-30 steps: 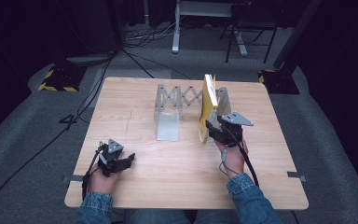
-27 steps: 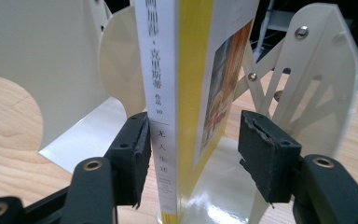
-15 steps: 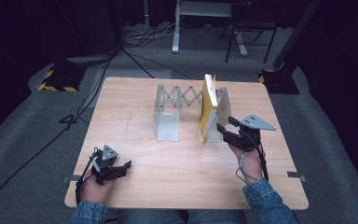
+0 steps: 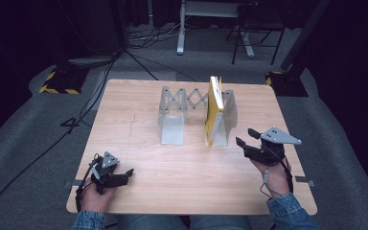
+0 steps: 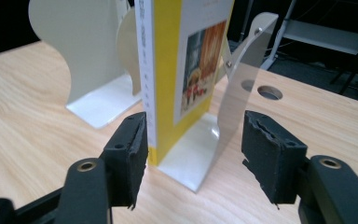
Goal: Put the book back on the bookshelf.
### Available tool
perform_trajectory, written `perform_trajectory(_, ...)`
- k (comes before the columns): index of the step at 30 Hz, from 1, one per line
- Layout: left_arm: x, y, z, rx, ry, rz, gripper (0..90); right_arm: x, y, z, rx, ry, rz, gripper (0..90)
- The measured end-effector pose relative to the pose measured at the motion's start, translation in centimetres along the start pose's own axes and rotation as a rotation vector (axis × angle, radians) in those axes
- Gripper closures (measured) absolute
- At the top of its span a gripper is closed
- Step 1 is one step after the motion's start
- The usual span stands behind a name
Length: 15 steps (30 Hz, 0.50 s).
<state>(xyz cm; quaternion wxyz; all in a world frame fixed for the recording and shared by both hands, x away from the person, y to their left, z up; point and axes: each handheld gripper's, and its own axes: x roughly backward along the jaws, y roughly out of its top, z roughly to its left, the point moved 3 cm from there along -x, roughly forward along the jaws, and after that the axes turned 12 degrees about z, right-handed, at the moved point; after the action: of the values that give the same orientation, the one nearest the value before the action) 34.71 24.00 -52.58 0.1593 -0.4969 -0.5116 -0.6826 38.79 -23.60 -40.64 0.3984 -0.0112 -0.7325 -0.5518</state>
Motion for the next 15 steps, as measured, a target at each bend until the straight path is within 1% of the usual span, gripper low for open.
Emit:
perform_trajectory(1,0.0,0.0,-0.1,0.008,-0.008,-0.002,25.2,0.1,-0.3,-0.2,0.004,0.002,0.006,40.4)
perform_trajectory(4,0.0,0.0,0.0,-0.003,-0.006,0.001,23.8,0.4,-1.0,-0.8,0.000,0.002,0.013,40.2)
perform_trajectory(5,0.0,0.0,-0.1,-0.003,-0.007,0.001,23.4,0.5,-1.4,-1.1,-0.008,-0.003,0.008,40.2)
perform_trajectory(6,0.0,0.0,-0.1,-0.003,-0.007,0.001,23.3,0.5,-1.4,-1.1,-0.008,-0.003,0.008,40.2)
perform_trajectory(9,0.0,0.0,0.0,-0.004,-0.007,0.002,23.3,1.0,-2.3,-2.1,-0.027,-0.023,0.011,39.9)
perform_trajectory(10,0.0,0.0,0.0,-0.004,-0.007,0.002,23.3,1.0,-2.3,-2.1,-0.027,-0.023,0.011,39.9)
perform_trajectory(11,0.0,0.0,-0.1,-0.004,-0.007,0.001,23.3,1.1,-2.9,-2.6,-0.032,-0.032,0.022,39.8)
perform_trajectory(13,0.0,0.0,0.0,-0.004,-0.006,0.002,23.3,1.2,-3.5,-3.2,-0.046,-0.037,0.031,39.6)
perform_trajectory(15,0.0,0.0,-0.1,-0.004,-0.006,0.002,23.3,1.1,-4.1,-3.8,-0.059,-0.030,0.041,39.4)
